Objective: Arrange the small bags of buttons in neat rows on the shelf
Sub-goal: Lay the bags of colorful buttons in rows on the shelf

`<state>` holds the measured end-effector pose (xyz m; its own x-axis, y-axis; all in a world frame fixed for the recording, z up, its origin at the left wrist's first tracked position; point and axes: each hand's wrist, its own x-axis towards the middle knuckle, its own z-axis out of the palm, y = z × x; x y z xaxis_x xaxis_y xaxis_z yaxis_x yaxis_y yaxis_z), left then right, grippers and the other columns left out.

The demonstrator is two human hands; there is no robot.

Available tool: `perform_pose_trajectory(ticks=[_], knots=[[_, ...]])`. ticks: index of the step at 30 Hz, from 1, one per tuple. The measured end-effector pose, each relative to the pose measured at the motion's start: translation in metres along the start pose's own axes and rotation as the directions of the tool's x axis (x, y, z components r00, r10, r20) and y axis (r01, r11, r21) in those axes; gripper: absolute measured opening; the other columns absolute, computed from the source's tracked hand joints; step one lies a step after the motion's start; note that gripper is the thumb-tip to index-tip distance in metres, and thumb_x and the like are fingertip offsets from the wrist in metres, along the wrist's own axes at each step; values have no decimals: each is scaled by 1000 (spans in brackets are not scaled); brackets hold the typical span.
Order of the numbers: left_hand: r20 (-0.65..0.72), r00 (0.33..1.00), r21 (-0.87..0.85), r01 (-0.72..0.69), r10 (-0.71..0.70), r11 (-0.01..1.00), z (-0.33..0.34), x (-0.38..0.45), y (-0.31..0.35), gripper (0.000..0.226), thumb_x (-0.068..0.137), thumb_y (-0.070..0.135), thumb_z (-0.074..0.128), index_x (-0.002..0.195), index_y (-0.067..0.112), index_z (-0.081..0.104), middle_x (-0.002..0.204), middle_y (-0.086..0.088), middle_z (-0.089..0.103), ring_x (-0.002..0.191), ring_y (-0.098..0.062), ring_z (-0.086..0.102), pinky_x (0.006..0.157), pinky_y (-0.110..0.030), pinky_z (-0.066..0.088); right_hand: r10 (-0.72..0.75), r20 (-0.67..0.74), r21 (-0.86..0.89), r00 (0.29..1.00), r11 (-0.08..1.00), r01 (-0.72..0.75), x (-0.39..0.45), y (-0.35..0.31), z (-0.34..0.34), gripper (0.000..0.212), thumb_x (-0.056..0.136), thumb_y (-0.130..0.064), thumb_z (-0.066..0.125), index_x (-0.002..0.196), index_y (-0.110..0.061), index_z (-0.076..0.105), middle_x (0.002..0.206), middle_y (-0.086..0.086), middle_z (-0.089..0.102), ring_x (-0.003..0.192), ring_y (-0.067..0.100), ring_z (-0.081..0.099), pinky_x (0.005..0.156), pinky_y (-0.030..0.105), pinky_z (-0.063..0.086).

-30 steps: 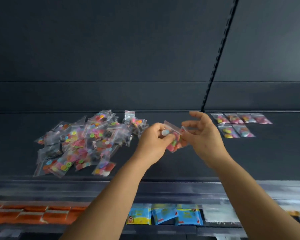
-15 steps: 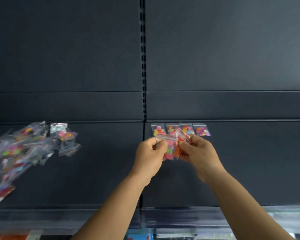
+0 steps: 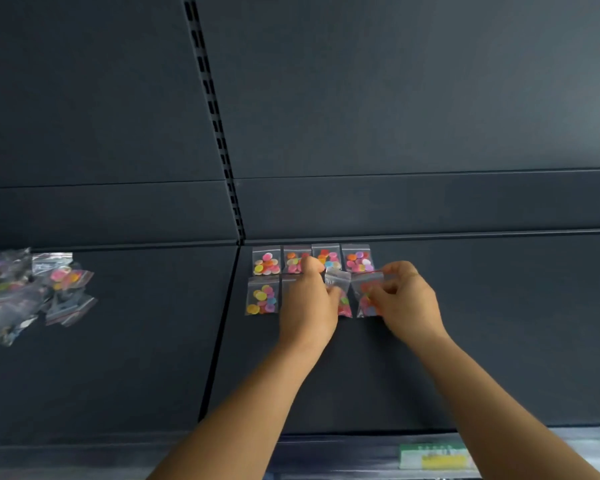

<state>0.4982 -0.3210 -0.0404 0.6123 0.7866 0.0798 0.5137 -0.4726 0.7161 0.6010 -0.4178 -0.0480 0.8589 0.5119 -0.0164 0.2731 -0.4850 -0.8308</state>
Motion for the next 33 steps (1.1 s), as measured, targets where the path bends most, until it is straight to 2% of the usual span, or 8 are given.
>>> perform_pose_trajectory(ticks=[3, 6, 11, 14, 17, 24, 28, 33], knots=[[-54, 993, 189, -89, 101, 978, 3, 1, 1, 29, 90, 20, 62, 110, 15, 42, 90, -2, 59, 76, -19, 58, 55, -30, 45, -22, -2, -109, 1000, 994, 22, 0, 3, 5, 35, 86, -22, 63, 117, -18, 45, 79, -12, 63, 73, 2, 59, 60, 20, 41], [-51, 974, 319, -196, 223, 927, 0, -2, -4, 26, 89, 21, 63, 111, 13, 52, 113, -2, 50, 105, -20, 49, 78, -30, 48, -115, -21, -249, 993, 963, 106, -4, 3, 4, 39, 86, -25, 64, 119, -16, 48, 109, 0, 52, 99, 20, 52, 74, 28, 38], [129, 896, 381, -441, 426, 812, -7, -13, -14, 17, 90, 12, 59, 105, 8, 66, 113, -2, 54, 107, -22, 48, 81, -35, 47, -374, 118, -423, 920, 819, 387, -21, 0, -1, 14, 91, -19, 55, 98, -17, 67, 107, -1, 57, 98, 21, 51, 69, 25, 38], [266, 866, 376, -497, 423, 782, -4, -17, -20, 31, 96, 18, 48, 126, 14, 57, 129, 1, 53, 120, -20, 43, 99, -34, 35, -372, 265, -524, 890, 719, 457, -26, 5, -1, 24, 97, -23, 43, 108, -21, 65, 117, -7, 58, 104, 17, 50, 77, 19, 38], [300, 861, 398, -504, 411, 766, -2, -16, -24, 43, 97, 13, 45, 140, 15, 42, 141, 0, 46, 131, -20, 38, 111, -32, 23, -349, 274, -572, 896, 690, 443, -26, 6, 0, 33, 100, -27, 36, 127, -24, 55, 134, -11, 51, 118, 13, 45, 92, 17, 35], [306, 851, 404, -522, 426, 751, -5, -11, -26, 51, 97, 11, 46, 146, 16, 32, 149, -1, 35, 136, -23, 30, 115, -33, 16, -290, 331, -615, 898, 655, 439, -24, 3, 6, 45, 100, -27, 33, 144, -23, 33, 150, -10, 32, 135, 14, 28, 110, 26, 25], [323, 844, 403, -532, 428, 745, -5, -13, -29, 55, 97, 12, 46, 148, 17, 26, 152, 0, 30, 137, -22, 27, 115, -33, 14, -291, 359, -623, 887, 633, 460, -27, 4, 7, 47, 100, -32, 29, 147, -28, 24, 154, -12, 25, 140, 11, 21, 112, 29, 19], [341, 844, 372, -526, 415, 765, -7, -11, -26, 51, 99, 21, 43, 147, 16, 27, 155, -2, 24, 142, -21, 20, 116, -32, 6, -289, 355, -618, 889, 641, 455, -27, 2, 6, 47, 100, -33, 29, 147, -27, 26, 154, -12, 24, 139, 12, 22, 111, 30, 20]])
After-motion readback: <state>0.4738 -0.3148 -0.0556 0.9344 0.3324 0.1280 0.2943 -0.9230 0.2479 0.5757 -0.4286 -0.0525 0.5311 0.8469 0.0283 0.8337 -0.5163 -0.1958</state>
